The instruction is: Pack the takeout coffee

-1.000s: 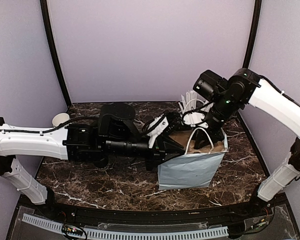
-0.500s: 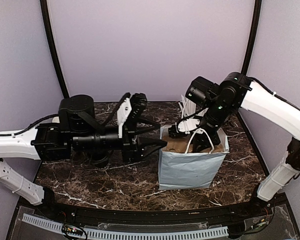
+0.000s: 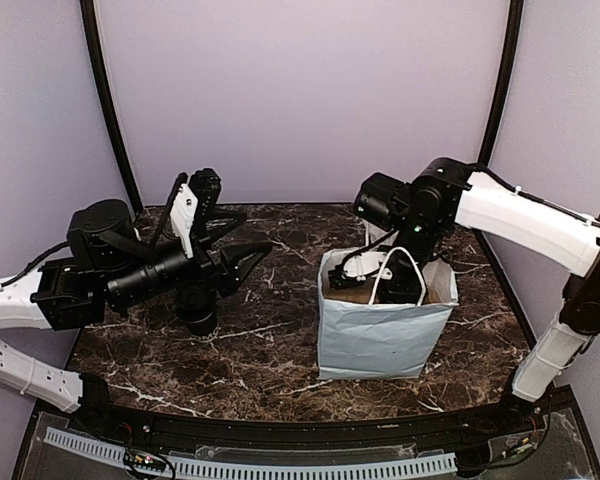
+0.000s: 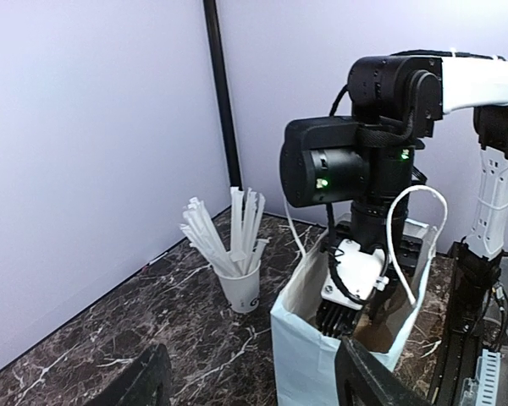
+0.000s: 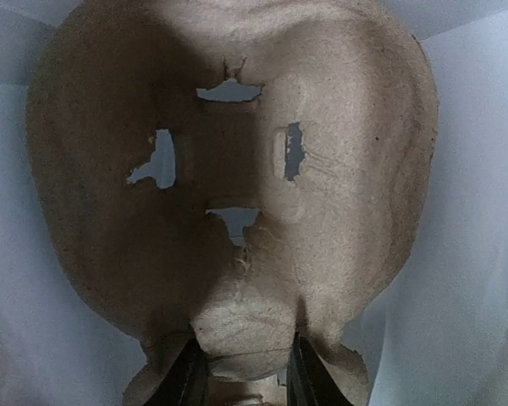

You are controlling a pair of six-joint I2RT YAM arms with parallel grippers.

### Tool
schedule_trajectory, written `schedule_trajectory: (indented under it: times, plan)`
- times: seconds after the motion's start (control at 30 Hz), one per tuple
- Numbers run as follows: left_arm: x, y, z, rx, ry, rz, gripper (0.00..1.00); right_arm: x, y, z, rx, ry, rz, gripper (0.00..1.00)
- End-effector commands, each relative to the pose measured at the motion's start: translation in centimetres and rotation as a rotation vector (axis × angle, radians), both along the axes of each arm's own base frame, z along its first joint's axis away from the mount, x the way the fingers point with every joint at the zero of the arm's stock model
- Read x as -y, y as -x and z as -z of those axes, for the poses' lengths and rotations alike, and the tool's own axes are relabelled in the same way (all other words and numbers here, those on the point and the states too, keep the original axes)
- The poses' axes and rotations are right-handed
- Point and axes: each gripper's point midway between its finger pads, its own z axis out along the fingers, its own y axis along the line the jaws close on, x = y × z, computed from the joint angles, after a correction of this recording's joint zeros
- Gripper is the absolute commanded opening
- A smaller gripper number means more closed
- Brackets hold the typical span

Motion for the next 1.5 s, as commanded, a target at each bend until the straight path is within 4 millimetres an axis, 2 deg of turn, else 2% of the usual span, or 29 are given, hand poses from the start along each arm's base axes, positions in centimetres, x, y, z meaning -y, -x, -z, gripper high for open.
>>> schedule_trajectory:
  times: [0.0,0.3,0.43,0.97,1.2,1.47]
  plan:
    - [-2.6,-0.9,-1.6,0.005,0.084,-0.075,0.69,-0.9,-0.4,1.5,-0.010,0.011,0.016,0.29]
    - [-4.4,-1.1,-1.1,-0.008,0.102,-0.110,0.69,-1.3,0.2,4.0,-0.060,0.013,-0.006,0.29]
    - [-4.6,-1.1,-0.9,-0.012,0.104,-0.114,0.69,-1.0,0.8,5.7,-0.085,0.018,0.000,0.29]
    - [-5.1,-1.0,-0.6,-0.032,0.116,-0.115,0.69,-0.9,0.8,11.1,-0.089,0.020,0.026,0.29]
    - [-5.1,-1.0,-0.5,-0.036,0.113,-0.117,0.69,-0.5,1.2,13.0,-0.107,0.038,0.055,0.31]
    - [-5.1,-1.0,-0.1,-0.045,0.113,-0.117,0.70,-0.6,1.4,13.9,-0.127,0.037,0.083,0.33]
